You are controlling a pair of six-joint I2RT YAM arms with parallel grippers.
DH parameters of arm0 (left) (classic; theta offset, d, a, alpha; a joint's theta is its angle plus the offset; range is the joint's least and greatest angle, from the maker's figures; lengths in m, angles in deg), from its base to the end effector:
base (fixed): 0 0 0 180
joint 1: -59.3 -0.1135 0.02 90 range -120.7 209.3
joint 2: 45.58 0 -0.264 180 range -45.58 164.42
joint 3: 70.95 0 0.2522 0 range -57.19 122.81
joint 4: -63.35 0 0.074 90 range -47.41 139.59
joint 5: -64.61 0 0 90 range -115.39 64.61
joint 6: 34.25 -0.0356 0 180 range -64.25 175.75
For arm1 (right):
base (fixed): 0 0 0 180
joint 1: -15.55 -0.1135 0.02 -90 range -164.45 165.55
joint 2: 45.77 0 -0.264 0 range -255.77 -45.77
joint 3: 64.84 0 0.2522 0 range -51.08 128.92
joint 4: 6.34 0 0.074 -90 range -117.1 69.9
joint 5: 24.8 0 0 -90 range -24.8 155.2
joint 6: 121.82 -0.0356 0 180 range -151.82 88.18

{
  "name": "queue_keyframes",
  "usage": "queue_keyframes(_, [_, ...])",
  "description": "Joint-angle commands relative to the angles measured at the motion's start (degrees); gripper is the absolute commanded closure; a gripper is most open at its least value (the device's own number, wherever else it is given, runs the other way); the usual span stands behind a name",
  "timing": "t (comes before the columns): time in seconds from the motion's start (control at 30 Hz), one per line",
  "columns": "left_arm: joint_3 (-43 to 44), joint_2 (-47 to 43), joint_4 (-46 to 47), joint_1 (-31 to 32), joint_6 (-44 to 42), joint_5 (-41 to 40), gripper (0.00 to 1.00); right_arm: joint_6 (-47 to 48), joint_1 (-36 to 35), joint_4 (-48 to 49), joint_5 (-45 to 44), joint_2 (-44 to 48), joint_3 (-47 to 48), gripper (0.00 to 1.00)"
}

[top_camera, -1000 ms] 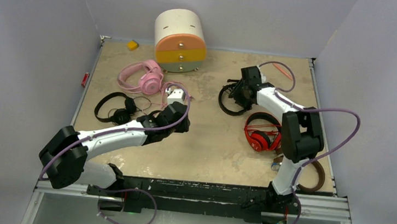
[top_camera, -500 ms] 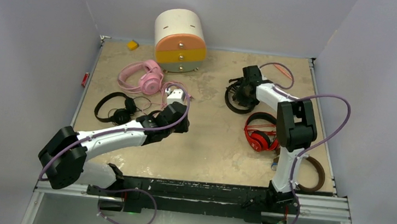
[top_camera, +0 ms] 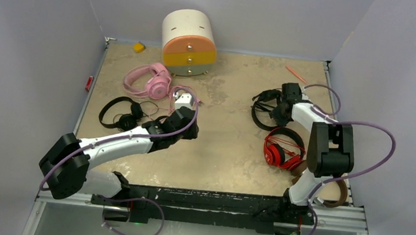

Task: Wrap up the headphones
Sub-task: Move the headphones to the center of the board, then reset both arms

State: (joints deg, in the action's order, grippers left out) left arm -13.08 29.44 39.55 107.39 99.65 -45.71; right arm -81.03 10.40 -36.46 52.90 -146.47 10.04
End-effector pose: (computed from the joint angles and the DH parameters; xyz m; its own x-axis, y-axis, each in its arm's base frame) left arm 0.1921 -0.1955 0.2238 -0.6779 -0.2182 -0.7020 0.0731 0.9302 -0.3597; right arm 0.3562 0.0245 0.1729 -0.5155 0.6963 -0.4995 0.6450 0.6990 0.3087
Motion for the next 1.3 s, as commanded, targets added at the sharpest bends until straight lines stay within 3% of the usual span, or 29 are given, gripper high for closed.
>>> queue_keyframes(0.0, [1.35, -2.26, -0.16, 0.3, -0.76, 0.23, 0.73, 8.09, -0.21, 0.39, 1.17, 4.22, 2.41, 0.61])
queue_keyframes(0.17, [1.79, -4.66, -2.83, 0.25, -1.85, -3.09, 0.73, 15.73, -0.26, 0.0, -0.09, 9.67, 5.27, 0.53])
queue_keyframes(0.23, [1.72, -6.03, -3.89, 0.24, -1.89, -5.73, 0.73, 20.99, -0.3, 2.92, 4.78, 12.31, 4.69, 0.39])
queue_keyframes(0.33, [1.82, -7.14, -5.4, 0.18, -1.46, -8.9, 0.73, 25.09, -0.87, 4.76, 11.27, 15.48, 4.19, 0.27])
queue_keyframes(0.5, [2.0, -9.97, -8.94, -0.3, -1.05, -11.61, 0.73, 28.44, -5.59, 4.25, 12.12, 19.78, 3.51, 0.03])
queue_keyframes(0.7, [-1.64, -17.52, -10.26, -0.63, -2.0, -12.4, 0.71, 29.42, -11.26, 8.92, 14.16, 27.53, -2.55, 0.01])
queue_keyframes(1.03, [-9.31, -27.23, -1.31, -0.54, -11.68, -3.28, 0.68, 32.37, -12.03, 18.85, 13.72, 45.11, -17.93, 0.01])
queue_keyframes(1.17, [-12.36, -29.23, 2.32, -0.54, -14.27, -1.26, 0.59, 33.92, -12.06, 21.47, 13.05, 52.88, -25.19, 0.01])
queue_keyframes(1.27, [-13.69, -29.77, 3.28, -0.52, -15.32, -3.58, 0.22, 33.81, -12.01, 21.22, 11.85, 56.68, -29.36, 0.01])
